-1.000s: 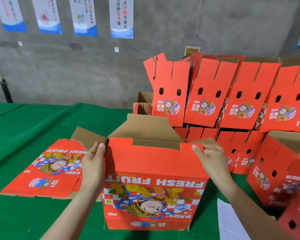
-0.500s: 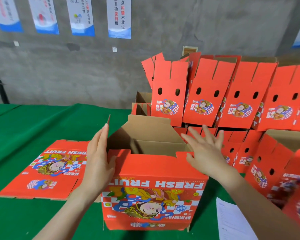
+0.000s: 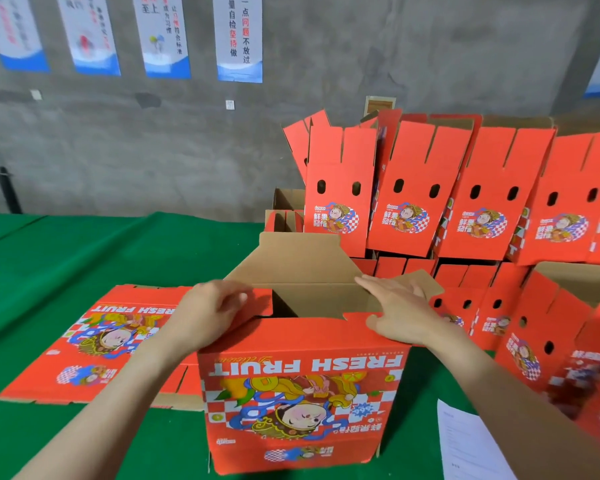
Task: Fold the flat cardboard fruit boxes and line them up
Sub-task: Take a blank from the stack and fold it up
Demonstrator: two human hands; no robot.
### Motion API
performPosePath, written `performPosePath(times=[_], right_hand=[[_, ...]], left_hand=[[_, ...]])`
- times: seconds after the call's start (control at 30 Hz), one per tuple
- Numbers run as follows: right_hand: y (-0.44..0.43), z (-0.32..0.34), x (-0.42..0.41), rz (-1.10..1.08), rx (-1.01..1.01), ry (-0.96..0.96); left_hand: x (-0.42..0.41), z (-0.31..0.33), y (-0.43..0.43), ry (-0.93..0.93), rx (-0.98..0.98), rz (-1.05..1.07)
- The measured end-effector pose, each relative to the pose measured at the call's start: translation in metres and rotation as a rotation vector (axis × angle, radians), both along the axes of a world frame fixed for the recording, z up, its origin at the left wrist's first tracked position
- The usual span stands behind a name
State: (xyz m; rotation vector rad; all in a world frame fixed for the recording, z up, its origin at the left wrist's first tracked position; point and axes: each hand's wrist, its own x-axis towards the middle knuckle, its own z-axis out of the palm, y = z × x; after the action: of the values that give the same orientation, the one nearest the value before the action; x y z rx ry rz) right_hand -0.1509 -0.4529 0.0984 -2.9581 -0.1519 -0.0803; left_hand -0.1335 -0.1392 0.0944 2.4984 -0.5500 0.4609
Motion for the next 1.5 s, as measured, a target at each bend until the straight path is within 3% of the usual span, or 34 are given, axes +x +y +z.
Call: performPosePath(times=[0.13, 0.2, 0.27, 0.33, 0.4, 0.47, 0.6, 0.67, 0.83, 0.93, 1.07, 1.23, 1.33, 1.5], right_hand=[[-0.012, -0.011, -0.003, -0.089, 0.021, -0.239], [-0.017, -0.017, -0.009, -0.159, 0.127, -0.445], [-0.019, -0.022, -0.014, -0.211, 0.392, -0.546], [-0.019, -0.023, -0.018, -0.197, 0.741, -0.491], [-0.015, -0.023, -0.023, -0.149, 0.961, -0.389], [-0.01, -0.022, -0.028, -0.056, 0.896, -0.397], [0.005, -0.017, -0.04, 0.135, 0.57, -0.518], [0.005, -0.018, -0.042, 0.213, 0.466, -0.482], [0.002, -0.015, -0.038, 0.112, 0.599, -0.276], [0.001, -0.012, -0.028, -0.095, 0.767, -0.337], [0.005, -0.018, -0.016, -0.187, 0.747, -0.383], [0.007, -0.017, -0.003, -0.135, 0.618, 0.018], [0.008, -0.013, 0.004, -0.148, 0.52, 0.044], [0.015, -0.011, 0.005, -0.162, 0.334, 0.053]], left_hand=[[0.026, 0.003, -0.01, 0.061, 0.299, 0.079], [0.036, 0.004, -0.01, 0.169, 0.185, -0.022], [0.042, 0.004, -0.007, 0.252, 0.017, -0.137], [0.044, 0.002, -0.007, 0.247, -0.048, -0.163], [0.044, -0.002, -0.006, 0.242, -0.094, -0.173], [0.044, -0.004, -0.005, 0.25, -0.139, -0.187], [0.042, -0.004, -0.002, 0.215, -0.174, -0.231], [0.041, -0.004, -0.001, 0.203, -0.175, -0.262], [0.04, -0.005, -0.009, 0.144, -0.273, -0.288], [0.038, -0.005, -0.011, 0.149, -0.317, -0.29], [0.035, -0.001, -0.01, 0.231, -0.325, -0.274], [0.039, 0.001, -0.015, 0.313, 0.003, -0.109], [0.039, 0.006, -0.021, 0.423, 0.143, 0.006], [0.04, 0.007, -0.034, 0.411, 0.336, 0.09]])
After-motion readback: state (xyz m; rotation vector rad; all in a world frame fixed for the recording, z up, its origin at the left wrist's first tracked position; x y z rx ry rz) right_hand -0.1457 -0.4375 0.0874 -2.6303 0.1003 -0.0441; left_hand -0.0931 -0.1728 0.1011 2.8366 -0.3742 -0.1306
